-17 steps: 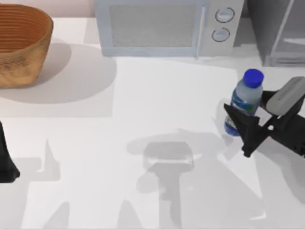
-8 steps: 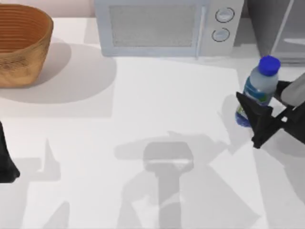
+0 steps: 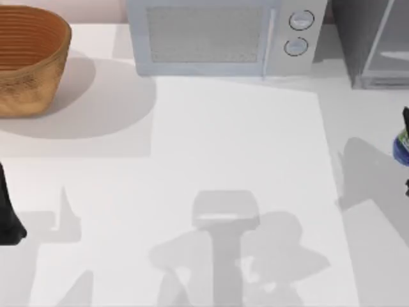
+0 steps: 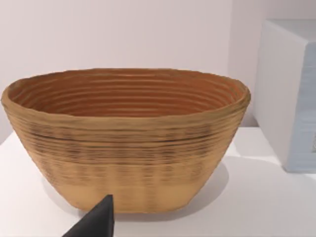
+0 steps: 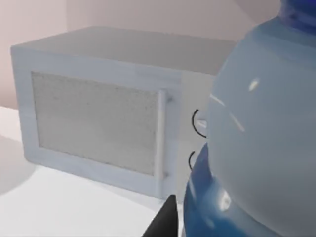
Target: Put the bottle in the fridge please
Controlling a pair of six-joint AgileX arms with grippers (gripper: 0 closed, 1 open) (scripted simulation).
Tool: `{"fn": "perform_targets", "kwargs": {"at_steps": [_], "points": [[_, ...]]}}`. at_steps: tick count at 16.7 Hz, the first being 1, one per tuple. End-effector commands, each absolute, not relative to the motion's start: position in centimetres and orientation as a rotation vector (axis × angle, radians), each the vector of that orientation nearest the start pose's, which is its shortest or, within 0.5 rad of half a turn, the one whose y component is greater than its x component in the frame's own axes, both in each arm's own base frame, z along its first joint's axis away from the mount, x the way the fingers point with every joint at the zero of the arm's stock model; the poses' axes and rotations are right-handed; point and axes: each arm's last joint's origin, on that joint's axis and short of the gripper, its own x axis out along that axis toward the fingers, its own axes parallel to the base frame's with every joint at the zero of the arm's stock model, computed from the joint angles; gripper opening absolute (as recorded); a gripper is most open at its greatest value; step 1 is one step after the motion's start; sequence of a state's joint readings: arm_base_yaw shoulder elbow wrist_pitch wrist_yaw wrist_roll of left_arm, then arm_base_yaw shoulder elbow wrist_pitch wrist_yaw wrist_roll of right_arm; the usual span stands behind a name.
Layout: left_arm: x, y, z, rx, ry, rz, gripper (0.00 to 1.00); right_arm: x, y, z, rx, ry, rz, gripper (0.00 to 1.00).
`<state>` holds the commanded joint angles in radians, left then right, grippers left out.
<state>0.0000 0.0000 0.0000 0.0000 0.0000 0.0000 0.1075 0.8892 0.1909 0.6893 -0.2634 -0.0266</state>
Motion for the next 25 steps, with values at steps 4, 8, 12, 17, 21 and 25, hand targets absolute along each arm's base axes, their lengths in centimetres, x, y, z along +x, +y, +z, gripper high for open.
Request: {"fn": "perform_targets", "kwargs": {"at_steps": [4, 8, 12, 17, 21, 25], "points": [[10.6, -0.1, 16.0, 0.000, 0.000, 0.000, 1.00, 13.9, 1.2, 19.0, -0.025, -0.026, 0.211, 0.01], [10.6, -0.1, 16.0, 0.000, 0.000, 0.000, 1.00, 11.4, 0.3, 17.5, -0.010, -0.026, 0.080, 0.01], [10.6, -0.1, 16.0, 0.000, 0.000, 0.000, 1.00, 10.6, -0.1, 16.1, -0.001, -0.003, 0.006, 0.01], [10.6, -0.1, 16.0, 0.000, 0.000, 0.000, 1.00, 10.6, -0.1, 16.0, 0.001, 0.002, 0.006, 0.01], [10.6, -0.1, 16.0, 0.000, 0.000, 0.000, 1.00, 10.7, -0.1, 17.5, 0.002, -0.031, 0.011, 0.01], [10.6, -0.1, 16.0, 0.000, 0.000, 0.000, 1.00, 12.2, -0.5, 21.9, -0.003, -0.099, 0.011, 0.01]]}}
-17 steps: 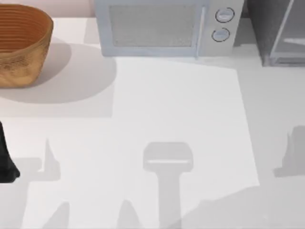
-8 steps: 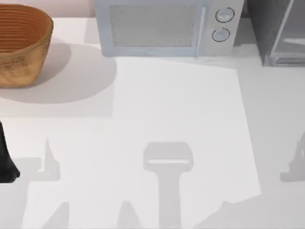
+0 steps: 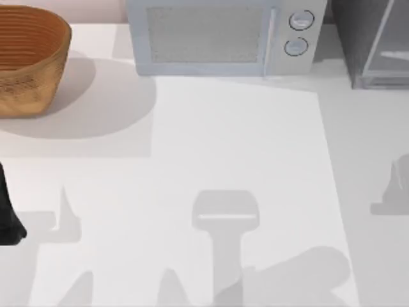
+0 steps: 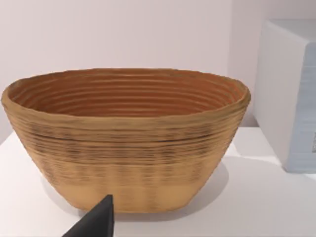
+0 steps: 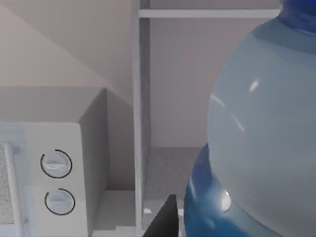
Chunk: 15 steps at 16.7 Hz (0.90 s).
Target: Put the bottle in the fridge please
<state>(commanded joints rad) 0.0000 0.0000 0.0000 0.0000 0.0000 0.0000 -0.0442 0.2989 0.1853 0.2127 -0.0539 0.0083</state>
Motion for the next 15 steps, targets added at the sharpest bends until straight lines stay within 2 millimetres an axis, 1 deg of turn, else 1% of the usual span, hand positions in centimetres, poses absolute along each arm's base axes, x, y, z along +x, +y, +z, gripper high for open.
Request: {"fn": "perform_targets", "kwargs": {"at_steps": [2, 4, 6, 7, 9, 11, 13, 15], "points": [[10.6, -0.1, 16.0, 0.000, 0.000, 0.000, 1.00, 14.1, -0.8, 24.3, -0.008, -0.116, 0.007, 0.01], [10.6, -0.1, 16.0, 0.000, 0.000, 0.000, 1.00, 17.2, -1.5, 25.9, -0.012, -0.108, 0.002, 0.01], [10.6, -0.1, 16.0, 0.000, 0.000, 0.000, 1.00, 21.4, -2.5, 26.4, -0.013, -0.077, -0.002, 0.01], [10.6, -0.1, 16.0, 0.000, 0.000, 0.000, 1.00, 23.7, -3.1, 26.1, -0.012, -0.057, -0.002, 0.01], [10.6, -0.1, 16.0, 0.000, 0.000, 0.000, 1.00, 28.3, -4.5, 24.5, -0.007, -0.016, -0.002, 0.01], [10.6, -0.1, 16.0, 0.000, 0.000, 0.000, 1.00, 32.4, -6.0, 22.0, -0.001, 0.015, 0.000, 0.01], [10.6, -0.1, 16.0, 0.000, 0.000, 0.000, 1.00, 35.6, -7.4, 19.2, 0.003, 0.027, 0.002, 0.01], [10.6, -0.1, 16.0, 0.000, 0.000, 0.000, 1.00, 37.8, -8.6, 16.7, 0.004, 0.025, 0.005, 0.01]]}}
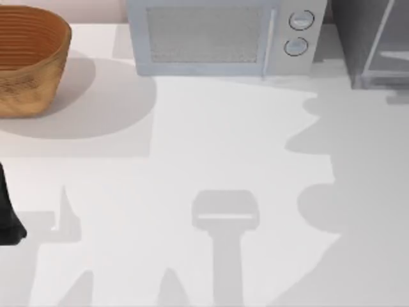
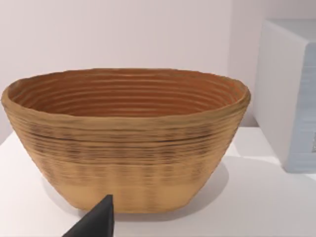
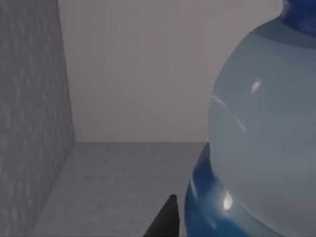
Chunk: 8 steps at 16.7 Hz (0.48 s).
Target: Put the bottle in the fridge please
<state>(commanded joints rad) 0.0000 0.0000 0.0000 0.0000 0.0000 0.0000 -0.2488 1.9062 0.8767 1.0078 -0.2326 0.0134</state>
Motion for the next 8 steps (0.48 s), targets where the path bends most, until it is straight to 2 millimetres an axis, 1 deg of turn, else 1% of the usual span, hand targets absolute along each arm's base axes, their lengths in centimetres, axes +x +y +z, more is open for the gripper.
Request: {"fn": "perform_targets", "kwargs": {"at_steps": [2, 4, 6, 8], "points": [[10.6, -0.1, 16.0, 0.000, 0.000, 0.000, 1.00, 39.3, -9.5, 14.7, 0.003, 0.016, 0.006, 0.01], [10.6, -0.1, 16.0, 0.000, 0.000, 0.000, 1.00, 40.2, -10.1, 13.5, 0.002, 0.006, 0.006, 0.01], [10.6, -0.1, 16.0, 0.000, 0.000, 0.000, 1.00, 40.5, -10.4, 13.0, 0.001, 0.002, 0.006, 0.01], [10.6, -0.1, 16.0, 0.000, 0.000, 0.000, 1.00, 40.5, -10.4, 13.0, 0.001, 0.002, 0.006, 0.01]]}}
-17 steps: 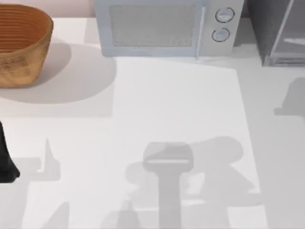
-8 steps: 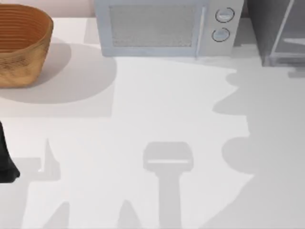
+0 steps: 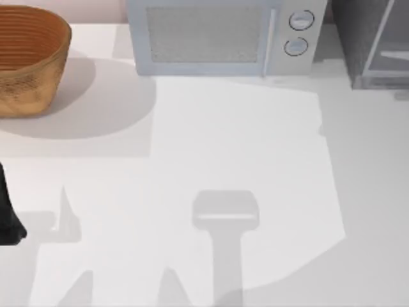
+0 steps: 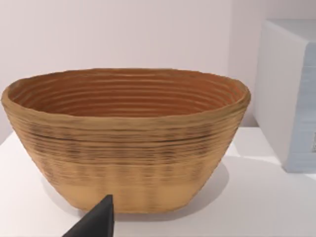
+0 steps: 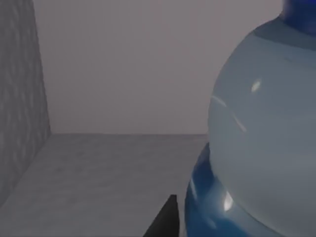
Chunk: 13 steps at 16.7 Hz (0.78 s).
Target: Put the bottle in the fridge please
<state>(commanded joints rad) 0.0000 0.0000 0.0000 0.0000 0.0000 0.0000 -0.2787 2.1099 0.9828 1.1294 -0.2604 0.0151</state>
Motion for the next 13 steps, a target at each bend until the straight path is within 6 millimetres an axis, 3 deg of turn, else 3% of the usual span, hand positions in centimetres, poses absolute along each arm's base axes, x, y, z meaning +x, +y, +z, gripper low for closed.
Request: {"fn": "perform_targets", "kwargs": {"at_steps": [5, 13], "points": [[10.6, -0.1, 16.0, 0.000, 0.000, 0.000, 1.00, 41.3, -10.2, 12.7, 0.008, 0.014, 0.008, 0.01], [10.6, -0.1, 16.0, 0.000, 0.000, 0.000, 1.00, 49.1, -10.4, 13.1, 0.003, -0.002, 0.010, 0.01]]}}
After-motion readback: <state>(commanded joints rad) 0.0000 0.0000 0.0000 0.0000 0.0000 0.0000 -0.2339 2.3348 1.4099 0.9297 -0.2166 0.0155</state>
